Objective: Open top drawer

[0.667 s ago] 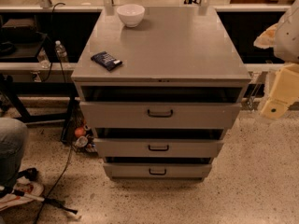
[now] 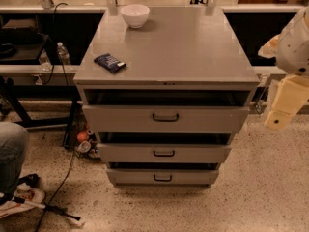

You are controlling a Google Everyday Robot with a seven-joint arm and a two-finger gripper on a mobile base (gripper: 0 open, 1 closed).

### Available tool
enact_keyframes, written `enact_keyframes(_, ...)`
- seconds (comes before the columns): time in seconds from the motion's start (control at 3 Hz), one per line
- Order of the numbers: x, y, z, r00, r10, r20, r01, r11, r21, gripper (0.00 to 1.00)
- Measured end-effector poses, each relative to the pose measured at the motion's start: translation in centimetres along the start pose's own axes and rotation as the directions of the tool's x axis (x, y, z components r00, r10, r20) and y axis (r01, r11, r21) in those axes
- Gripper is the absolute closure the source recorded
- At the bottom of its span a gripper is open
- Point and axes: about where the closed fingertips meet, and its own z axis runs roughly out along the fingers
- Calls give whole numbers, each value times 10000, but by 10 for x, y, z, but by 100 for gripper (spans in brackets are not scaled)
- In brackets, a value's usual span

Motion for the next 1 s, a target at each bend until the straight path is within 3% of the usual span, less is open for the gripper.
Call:
enact_keyframes(0.33, -7, 15, 35, 9997, -216, 83, 217, 9997, -85, 0)
enact_keyframes(0.67, -21, 41, 126, 9990, -163, 413, 179, 9992, -368, 0)
enact_keyframes(1.0, -36, 42, 196, 9943, 30, 1066, 19, 9989, -458, 0)
